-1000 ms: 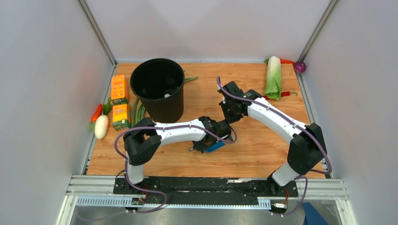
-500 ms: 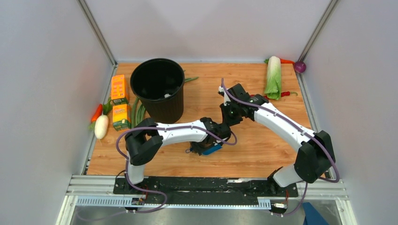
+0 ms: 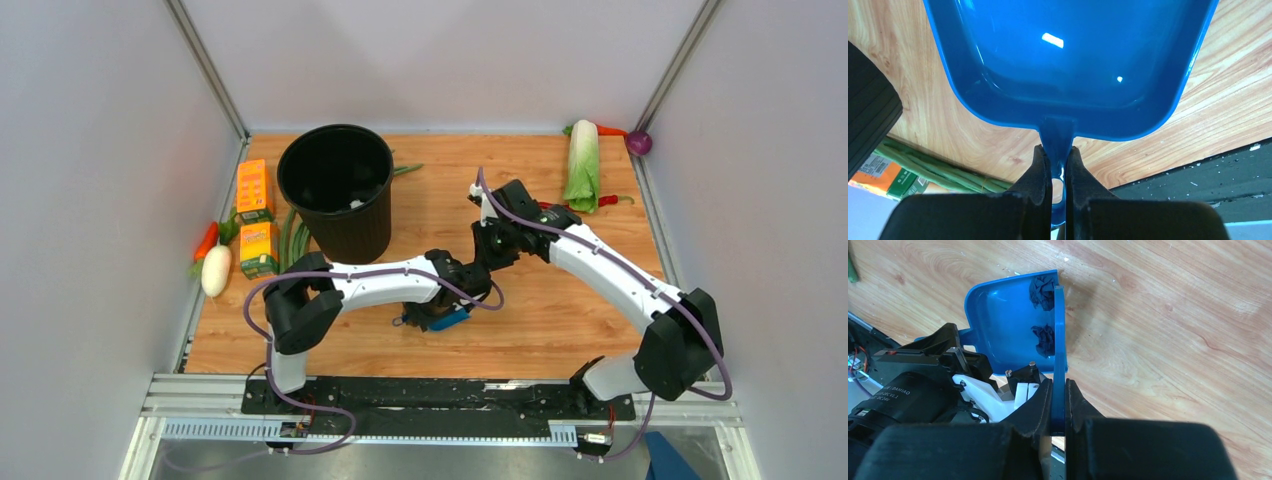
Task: Sweep away the paper scraps from the table
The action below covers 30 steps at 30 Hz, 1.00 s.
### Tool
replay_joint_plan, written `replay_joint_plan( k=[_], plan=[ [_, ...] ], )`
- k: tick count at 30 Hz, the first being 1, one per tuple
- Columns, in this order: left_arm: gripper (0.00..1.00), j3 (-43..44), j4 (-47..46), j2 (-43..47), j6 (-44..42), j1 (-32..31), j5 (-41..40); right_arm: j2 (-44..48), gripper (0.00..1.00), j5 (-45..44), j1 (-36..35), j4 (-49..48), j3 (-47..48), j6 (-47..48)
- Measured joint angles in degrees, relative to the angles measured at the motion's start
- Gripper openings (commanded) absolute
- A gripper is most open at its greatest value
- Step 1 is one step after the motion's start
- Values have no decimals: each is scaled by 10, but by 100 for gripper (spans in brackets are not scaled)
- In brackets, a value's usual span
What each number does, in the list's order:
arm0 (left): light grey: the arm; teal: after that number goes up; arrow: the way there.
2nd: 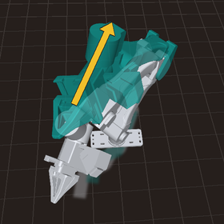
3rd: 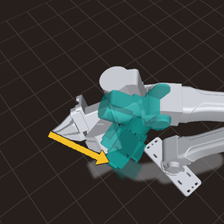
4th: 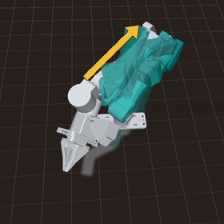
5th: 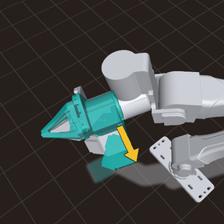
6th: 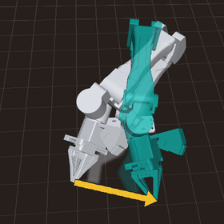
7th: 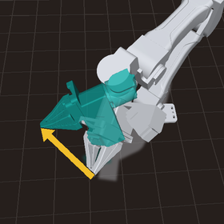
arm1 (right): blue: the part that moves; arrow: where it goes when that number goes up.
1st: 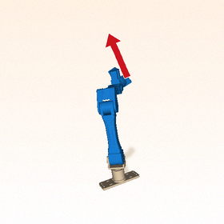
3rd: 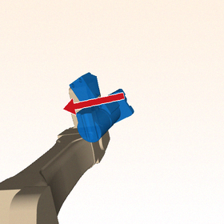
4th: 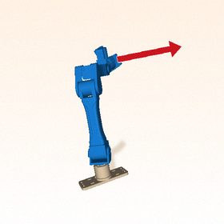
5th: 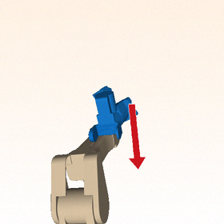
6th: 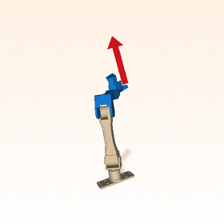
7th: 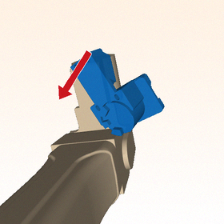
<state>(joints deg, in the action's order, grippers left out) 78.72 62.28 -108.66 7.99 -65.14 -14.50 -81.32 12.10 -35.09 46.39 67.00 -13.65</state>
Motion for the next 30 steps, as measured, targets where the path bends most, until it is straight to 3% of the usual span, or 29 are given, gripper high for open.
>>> replay_joint_plan(
  k=[21, 30],
  plan=[
    [0, 5, 16, 72, 13, 0, -24, 19, 0, 30, 1, 30, 66, -28],
    [0, -37, -52, 96, 27, 0, -23, 20, 0, 26, 1, 44, 80, -38]
  ],
)
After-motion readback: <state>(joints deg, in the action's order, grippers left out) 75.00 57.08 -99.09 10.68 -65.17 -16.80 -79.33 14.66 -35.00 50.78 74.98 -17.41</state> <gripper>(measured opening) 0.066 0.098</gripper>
